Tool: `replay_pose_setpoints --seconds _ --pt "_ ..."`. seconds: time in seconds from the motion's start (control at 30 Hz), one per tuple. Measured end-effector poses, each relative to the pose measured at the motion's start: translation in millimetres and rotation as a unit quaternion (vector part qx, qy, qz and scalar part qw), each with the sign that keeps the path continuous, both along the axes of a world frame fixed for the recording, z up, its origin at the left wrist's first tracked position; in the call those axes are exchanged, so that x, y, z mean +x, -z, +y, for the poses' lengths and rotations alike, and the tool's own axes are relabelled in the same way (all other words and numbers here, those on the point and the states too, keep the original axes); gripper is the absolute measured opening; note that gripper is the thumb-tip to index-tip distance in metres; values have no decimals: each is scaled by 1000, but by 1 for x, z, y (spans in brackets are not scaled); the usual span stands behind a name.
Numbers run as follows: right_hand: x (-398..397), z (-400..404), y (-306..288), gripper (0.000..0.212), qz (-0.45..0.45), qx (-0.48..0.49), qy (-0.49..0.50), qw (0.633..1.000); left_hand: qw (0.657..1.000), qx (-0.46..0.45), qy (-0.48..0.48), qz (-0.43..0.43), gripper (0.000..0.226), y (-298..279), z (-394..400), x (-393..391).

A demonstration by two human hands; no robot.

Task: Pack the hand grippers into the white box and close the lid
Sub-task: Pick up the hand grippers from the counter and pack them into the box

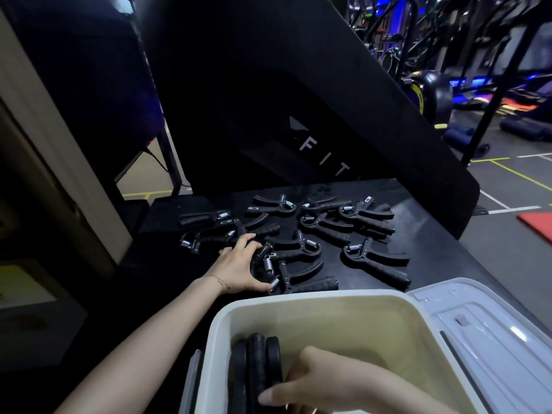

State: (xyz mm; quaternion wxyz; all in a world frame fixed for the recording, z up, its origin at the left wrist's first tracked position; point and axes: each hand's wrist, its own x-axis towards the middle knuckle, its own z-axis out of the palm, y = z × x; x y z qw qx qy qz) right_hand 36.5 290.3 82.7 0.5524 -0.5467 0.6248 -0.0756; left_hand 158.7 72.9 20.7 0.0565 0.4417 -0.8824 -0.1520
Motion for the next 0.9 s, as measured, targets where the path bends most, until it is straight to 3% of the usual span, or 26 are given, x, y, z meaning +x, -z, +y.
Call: replay_pose_setpoints --seconds 0.37,0.5,0.63,0.73,0.9 --pt "-4 11 2 32 23 -12 14 1000 971 -89 4 222 93 -115 64 27" --pt "-1 15 -2 25 -30 -1 20 999 960 -94 10 264 94 -144 103 30" --pt "9 19 -3 12 -23 0 -4 1000 954 -64 4 294 84 -159 142 35" --pt "13 24 -2 12 -18 -3 12 1000 943 13 -15 332 69 -161 159 35" --pt "11 28 -4 15 -29 0 34 999 925 89 -27 368 66 -152 170 27"
